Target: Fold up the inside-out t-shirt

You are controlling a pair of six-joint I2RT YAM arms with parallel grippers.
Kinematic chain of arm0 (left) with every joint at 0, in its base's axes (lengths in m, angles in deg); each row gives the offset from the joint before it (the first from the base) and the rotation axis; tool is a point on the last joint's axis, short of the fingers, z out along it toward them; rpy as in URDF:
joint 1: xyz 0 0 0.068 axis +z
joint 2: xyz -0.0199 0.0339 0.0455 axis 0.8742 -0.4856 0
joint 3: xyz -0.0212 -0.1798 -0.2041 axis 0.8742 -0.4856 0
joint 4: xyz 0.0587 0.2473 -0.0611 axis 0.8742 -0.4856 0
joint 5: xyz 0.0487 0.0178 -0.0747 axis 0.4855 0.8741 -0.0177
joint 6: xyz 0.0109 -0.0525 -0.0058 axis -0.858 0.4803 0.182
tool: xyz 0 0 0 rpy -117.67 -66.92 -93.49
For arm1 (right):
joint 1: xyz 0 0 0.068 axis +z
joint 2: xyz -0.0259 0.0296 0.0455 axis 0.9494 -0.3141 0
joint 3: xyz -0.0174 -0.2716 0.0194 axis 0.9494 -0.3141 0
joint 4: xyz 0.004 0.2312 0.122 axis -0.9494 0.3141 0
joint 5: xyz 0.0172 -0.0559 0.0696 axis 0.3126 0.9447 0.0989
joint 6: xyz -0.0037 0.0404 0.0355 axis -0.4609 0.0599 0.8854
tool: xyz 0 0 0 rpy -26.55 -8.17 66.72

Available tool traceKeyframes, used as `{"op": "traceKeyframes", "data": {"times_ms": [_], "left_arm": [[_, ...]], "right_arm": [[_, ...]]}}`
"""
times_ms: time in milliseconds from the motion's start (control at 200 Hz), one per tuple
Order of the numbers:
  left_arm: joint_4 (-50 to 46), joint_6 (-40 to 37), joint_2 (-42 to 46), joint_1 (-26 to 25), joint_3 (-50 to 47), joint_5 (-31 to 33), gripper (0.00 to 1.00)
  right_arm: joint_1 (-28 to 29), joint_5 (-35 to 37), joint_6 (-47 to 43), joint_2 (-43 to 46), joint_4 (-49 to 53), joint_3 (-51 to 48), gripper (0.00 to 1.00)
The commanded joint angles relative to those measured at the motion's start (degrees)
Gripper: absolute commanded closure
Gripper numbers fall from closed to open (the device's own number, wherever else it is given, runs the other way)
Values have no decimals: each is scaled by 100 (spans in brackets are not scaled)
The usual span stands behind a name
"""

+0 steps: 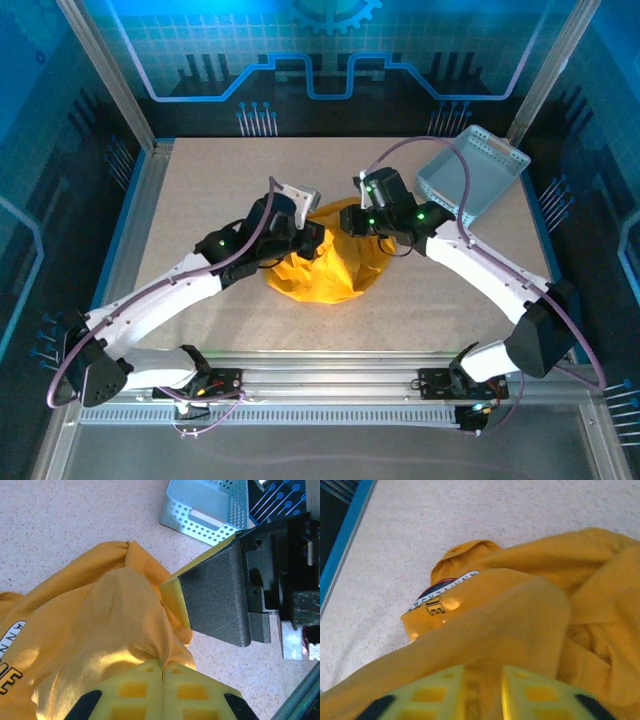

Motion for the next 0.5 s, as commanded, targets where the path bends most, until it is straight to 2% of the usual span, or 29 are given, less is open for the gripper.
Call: {"op": "traceKeyframes", "data": {"times_ms": [0,55,180,220,280,495], "left_arm": [[-530,418,-364,235,394,-98,100],[-541,654,-464,375,462,-293,100],[-639,833,-726,468,776,-514,100],[-687,845,-809,467,886,-538,100],[-739,846,-897,466,1034,-550,100],[-861,803,-865,464,1233,-541,100]], "right_arm": [[42,362,-143,422,55,-336,58],[176,358,-160,770,-147,-659,52],[762,127,-176,1171,-761,-1245,50],[1059,212,-235,1204,-921,-1325,48],[1430,599,-262,1161,-1030,-1373,40],[1465,1637,290,261,-1027,-1273,26]]}}
